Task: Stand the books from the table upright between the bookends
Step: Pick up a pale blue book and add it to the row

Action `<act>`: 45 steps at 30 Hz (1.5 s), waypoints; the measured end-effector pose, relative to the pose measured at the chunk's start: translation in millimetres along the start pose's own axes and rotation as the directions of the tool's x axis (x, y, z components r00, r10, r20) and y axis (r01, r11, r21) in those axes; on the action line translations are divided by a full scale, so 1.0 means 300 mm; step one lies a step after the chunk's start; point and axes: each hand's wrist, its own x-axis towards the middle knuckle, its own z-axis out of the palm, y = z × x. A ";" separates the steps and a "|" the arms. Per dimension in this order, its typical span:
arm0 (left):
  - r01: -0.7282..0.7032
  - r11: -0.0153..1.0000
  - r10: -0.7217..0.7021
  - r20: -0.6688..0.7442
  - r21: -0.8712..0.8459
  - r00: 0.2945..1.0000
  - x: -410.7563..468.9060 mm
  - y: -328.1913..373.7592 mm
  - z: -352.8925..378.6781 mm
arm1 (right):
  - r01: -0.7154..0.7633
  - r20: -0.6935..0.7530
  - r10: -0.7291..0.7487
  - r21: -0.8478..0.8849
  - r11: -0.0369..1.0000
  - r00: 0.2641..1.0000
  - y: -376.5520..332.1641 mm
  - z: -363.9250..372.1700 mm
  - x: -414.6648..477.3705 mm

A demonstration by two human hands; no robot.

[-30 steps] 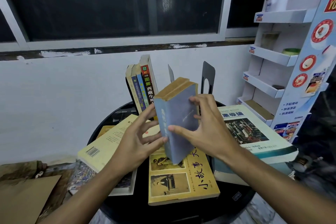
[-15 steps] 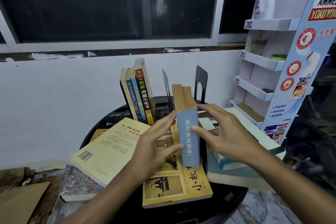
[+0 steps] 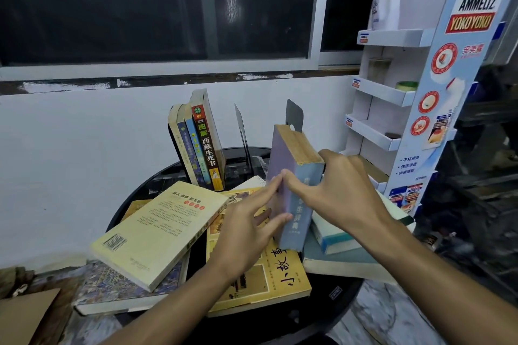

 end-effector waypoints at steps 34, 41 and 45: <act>0.061 0.658 0.025 -0.103 0.751 0.994 0.509 -0.115 -0.531 | 0.194 -0.144 -0.188 0.032 0.980 0.972 -0.224 0.026 0.294; 0.019 0.722 0.090 -0.121 0.691 0.989 0.528 -0.137 -0.546 | 0.194 -0.155 -0.179 0.089 0.977 0.972 -0.298 0.141 0.430; 0.040 0.739 0.084 -0.150 0.673 0.985 0.536 -0.160 -0.553 | 0.173 -0.131 -0.162 0.077 0.982 0.978 -0.322 0.208 0.465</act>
